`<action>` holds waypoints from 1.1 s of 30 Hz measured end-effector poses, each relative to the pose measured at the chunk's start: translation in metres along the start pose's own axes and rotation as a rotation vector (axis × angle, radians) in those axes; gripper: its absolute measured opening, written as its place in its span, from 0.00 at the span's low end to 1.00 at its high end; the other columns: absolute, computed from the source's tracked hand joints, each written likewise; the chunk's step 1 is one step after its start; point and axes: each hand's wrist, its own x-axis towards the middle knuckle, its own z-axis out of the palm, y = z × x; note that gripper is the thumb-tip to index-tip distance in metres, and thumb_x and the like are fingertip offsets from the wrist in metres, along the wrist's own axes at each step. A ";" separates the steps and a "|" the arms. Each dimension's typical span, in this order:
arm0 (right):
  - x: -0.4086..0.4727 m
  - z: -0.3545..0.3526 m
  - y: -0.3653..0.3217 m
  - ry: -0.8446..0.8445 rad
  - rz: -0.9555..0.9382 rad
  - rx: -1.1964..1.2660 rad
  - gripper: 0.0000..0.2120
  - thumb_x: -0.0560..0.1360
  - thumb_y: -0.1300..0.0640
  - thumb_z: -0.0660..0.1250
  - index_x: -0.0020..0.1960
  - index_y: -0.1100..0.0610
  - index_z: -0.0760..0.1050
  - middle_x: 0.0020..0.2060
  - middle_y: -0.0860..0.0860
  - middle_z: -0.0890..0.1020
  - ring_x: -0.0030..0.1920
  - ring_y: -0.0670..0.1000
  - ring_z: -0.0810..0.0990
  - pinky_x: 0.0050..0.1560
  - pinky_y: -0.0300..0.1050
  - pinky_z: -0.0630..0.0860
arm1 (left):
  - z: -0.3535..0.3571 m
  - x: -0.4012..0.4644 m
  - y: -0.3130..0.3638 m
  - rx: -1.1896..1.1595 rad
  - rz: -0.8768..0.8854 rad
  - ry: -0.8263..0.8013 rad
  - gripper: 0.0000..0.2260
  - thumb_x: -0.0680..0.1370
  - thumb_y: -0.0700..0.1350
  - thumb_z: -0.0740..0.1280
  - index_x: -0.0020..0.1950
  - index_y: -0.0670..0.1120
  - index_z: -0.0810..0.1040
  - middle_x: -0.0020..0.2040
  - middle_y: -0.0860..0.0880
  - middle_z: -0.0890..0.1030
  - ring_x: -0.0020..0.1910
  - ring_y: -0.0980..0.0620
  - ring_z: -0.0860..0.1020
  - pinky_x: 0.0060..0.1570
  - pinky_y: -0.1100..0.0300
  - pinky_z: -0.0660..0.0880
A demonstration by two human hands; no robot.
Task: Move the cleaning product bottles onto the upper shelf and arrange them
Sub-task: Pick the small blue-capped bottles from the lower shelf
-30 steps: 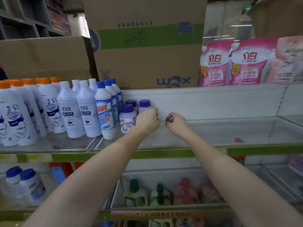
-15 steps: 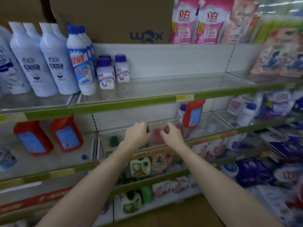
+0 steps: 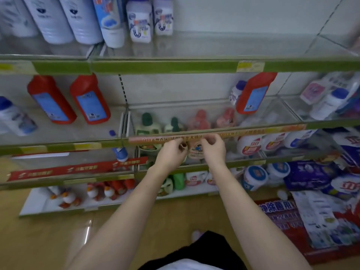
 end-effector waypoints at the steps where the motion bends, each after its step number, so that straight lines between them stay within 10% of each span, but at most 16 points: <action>1: 0.004 -0.003 0.000 0.006 -0.030 -0.003 0.05 0.79 0.59 0.69 0.55 0.53 0.78 0.50 0.47 0.82 0.51 0.46 0.80 0.51 0.41 0.75 | 0.003 0.004 0.003 -0.018 0.010 0.017 0.09 0.79 0.44 0.68 0.59 0.46 0.81 0.52 0.50 0.84 0.51 0.50 0.81 0.52 0.52 0.80; 16: 0.189 -0.065 0.002 -0.032 -0.121 -0.095 0.16 0.78 0.57 0.68 0.66 0.54 0.75 0.62 0.52 0.79 0.62 0.53 0.78 0.65 0.54 0.76 | 0.078 0.159 0.103 -0.084 -0.135 0.096 0.05 0.81 0.45 0.67 0.55 0.54 0.76 0.46 0.59 0.77 0.43 0.63 0.76 0.41 0.68 0.69; 21: 0.251 -0.077 0.000 -0.115 -0.136 -0.096 0.23 0.77 0.60 0.69 0.72 0.58 0.71 0.68 0.55 0.77 0.69 0.54 0.75 0.70 0.51 0.70 | 0.108 0.207 0.122 -0.164 -0.121 0.121 0.10 0.79 0.40 0.68 0.60 0.45 0.78 0.54 0.48 0.81 0.54 0.51 0.79 0.56 0.58 0.77; 33: 0.333 -0.083 0.008 -0.295 -0.081 -0.185 0.31 0.78 0.60 0.69 0.78 0.59 0.61 0.73 0.56 0.70 0.71 0.58 0.71 0.65 0.48 0.72 | 0.137 0.275 0.146 -0.246 -0.273 0.108 0.11 0.80 0.43 0.68 0.62 0.46 0.76 0.54 0.47 0.80 0.47 0.51 0.80 0.38 0.59 0.80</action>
